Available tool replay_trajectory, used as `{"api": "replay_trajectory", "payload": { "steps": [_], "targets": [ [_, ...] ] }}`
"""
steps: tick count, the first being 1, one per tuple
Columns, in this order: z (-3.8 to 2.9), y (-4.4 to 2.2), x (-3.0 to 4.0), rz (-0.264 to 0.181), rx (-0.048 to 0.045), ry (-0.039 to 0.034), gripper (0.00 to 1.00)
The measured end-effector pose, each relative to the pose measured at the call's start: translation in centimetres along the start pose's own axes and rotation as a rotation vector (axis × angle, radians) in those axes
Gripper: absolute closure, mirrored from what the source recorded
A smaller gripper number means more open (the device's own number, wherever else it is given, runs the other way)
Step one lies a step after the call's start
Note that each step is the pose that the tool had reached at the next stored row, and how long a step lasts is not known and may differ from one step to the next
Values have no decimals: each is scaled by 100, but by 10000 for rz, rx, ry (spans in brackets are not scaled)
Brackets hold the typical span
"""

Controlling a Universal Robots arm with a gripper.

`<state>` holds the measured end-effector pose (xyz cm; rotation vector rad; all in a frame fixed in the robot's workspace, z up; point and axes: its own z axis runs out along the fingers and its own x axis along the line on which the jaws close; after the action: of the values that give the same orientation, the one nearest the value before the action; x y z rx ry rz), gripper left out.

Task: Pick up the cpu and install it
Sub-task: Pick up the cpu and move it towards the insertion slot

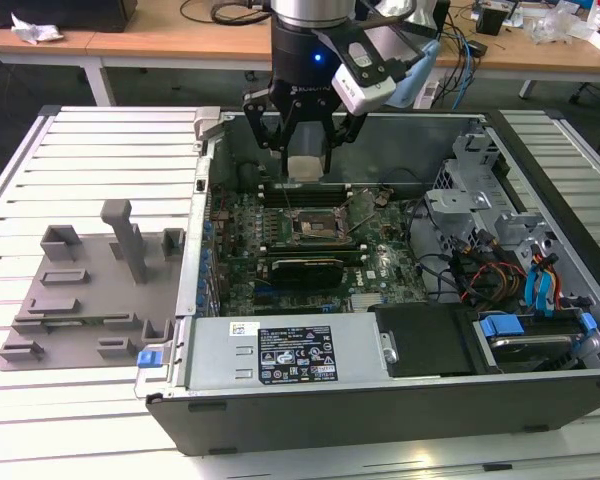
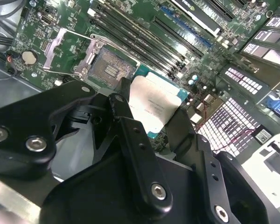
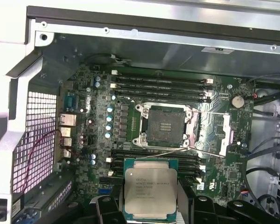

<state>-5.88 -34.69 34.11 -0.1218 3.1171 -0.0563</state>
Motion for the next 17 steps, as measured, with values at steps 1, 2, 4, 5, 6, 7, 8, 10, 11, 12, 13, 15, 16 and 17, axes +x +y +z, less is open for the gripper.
{"api": "replay_trajectory", "payload": {
  "steps": [1,2,4,5,6,7,8,10,11,12,13,15,16,17],
  "targets": [
    [8,9,-5,0,1,1,45],
    [14,17,-9,-1,0,0,45],
    [24,40,-31,0,2,1,45],
    [27,47,-42,1,3,1,45],
    [30,55,-54,0,3,1,45],
    [33,61,-65,0,4,2,45],
    [37,70,-80,0,5,1,45],
    [44,83,-102,-1,6,1,45],
    [48,88,-112,-1,6,1,45],
    [52,92,-119,-1,6,1,45],
    [62,101,-132,-1,6,1,45],
    [73,109,-141,1,6,1,45],
    [81,114,-147,-1,6,1,45],
    [89,119,-152,0,6,1,45]
  ]
}}
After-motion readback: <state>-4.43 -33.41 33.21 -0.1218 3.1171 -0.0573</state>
